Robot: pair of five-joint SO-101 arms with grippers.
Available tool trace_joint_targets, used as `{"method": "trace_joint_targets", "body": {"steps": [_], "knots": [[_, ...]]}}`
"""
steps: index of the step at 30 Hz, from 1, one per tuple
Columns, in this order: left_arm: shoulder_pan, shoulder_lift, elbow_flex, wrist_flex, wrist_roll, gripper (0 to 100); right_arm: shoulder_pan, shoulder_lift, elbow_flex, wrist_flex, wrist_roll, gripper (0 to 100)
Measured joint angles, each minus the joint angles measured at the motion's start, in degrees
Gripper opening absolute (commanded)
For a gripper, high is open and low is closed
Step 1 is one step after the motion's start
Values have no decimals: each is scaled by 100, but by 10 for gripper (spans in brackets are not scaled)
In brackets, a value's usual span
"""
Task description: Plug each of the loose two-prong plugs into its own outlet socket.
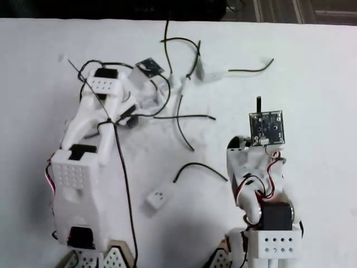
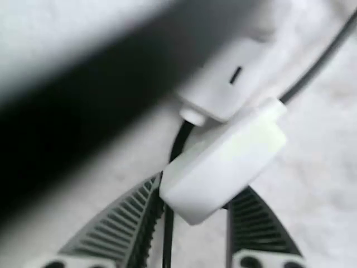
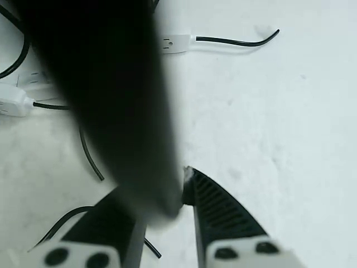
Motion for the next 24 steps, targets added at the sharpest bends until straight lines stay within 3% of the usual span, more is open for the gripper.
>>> {"method": "trace_joint_targets", "body": {"steps": [13,19,24], "knots": [[615,0,-62,1301,9,150,0,0,0,0,0,18],[958,-273,-62,1864,545,154,0,0,0,0,88,18],[1064,-308,-62,1881,932,169,0,0,0,0,158,18]]}}
